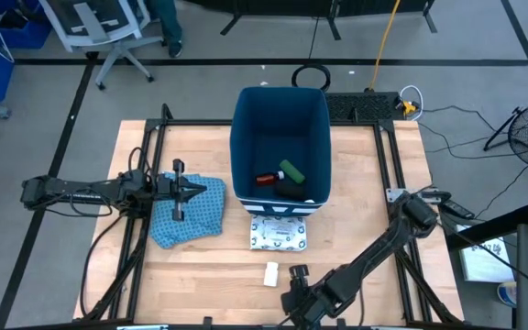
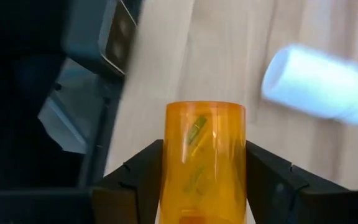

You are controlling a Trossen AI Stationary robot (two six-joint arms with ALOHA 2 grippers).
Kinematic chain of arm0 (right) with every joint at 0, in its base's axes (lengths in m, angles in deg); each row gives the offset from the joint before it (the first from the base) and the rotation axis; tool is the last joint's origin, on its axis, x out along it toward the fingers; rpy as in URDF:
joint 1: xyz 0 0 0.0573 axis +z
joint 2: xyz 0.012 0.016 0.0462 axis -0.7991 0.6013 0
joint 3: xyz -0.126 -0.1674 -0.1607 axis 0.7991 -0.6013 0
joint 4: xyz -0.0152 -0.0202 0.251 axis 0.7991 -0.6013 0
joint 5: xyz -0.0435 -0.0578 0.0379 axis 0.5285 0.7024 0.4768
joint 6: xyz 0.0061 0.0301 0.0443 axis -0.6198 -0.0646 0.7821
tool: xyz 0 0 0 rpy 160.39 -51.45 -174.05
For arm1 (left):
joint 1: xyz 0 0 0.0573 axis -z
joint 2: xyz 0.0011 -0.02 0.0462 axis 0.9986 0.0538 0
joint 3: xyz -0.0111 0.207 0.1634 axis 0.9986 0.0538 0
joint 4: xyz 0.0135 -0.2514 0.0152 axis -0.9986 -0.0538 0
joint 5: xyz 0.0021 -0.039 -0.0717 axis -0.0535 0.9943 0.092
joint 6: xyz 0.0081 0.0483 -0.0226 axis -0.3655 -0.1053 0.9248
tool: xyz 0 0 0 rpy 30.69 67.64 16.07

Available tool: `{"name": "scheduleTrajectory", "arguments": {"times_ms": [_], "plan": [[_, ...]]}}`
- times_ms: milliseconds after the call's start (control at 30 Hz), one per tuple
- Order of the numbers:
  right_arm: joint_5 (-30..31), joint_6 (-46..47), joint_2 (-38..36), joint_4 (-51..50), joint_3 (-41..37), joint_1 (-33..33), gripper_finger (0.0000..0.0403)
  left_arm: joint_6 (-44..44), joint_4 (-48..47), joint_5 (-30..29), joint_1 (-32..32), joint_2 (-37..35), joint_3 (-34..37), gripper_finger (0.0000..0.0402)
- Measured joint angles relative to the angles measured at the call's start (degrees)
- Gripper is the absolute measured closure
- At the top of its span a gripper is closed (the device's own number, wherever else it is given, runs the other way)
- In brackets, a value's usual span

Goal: Pick & place medical supplies in basket/bin
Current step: Put the orange pill bottle into the blue bin

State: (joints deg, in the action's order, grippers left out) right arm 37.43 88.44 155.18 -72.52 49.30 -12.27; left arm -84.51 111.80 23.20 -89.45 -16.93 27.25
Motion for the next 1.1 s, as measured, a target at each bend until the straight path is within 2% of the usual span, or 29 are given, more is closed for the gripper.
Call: {"name": "scheduleTrajectory", "arguments": {"times_ms": [100,267,467,700,967,1100], "plan": [[0.9,-3.8,-4.4,0.0,-0.9,-0.2,0.0227,0.1,0.0,0.0,0.0,0.0,0.0,0.038],[6.8,-9.3,-15.4,2.4,-7.1,-0.2,0.0234,0.4,0.0,0.0,0.0,0.0,0.0,0.038],[12.2,-9.8,-33.9,16.1,-26.0,-0.3,0.0233,0.8,0.0,0.0,0.0,0.0,0.0,0.038],[10.0,-13.5,-55.4,42.6,-51.9,-1.5,0.0234,1.1,-0.2,0.0,0.0,0.0,0.0,0.038],[9.1,-26.1,-73.5,57.2,-69.2,-2.2,0.0235,1.1,-1.4,0.0,0.0,0.0,0.1,0.038],[9.1,-29.7,-81.0,59.1,-75.5,-2.2,0.0235,0.4,-1.4,-1.2,0.0,0.0,0.1,0.038]]}}
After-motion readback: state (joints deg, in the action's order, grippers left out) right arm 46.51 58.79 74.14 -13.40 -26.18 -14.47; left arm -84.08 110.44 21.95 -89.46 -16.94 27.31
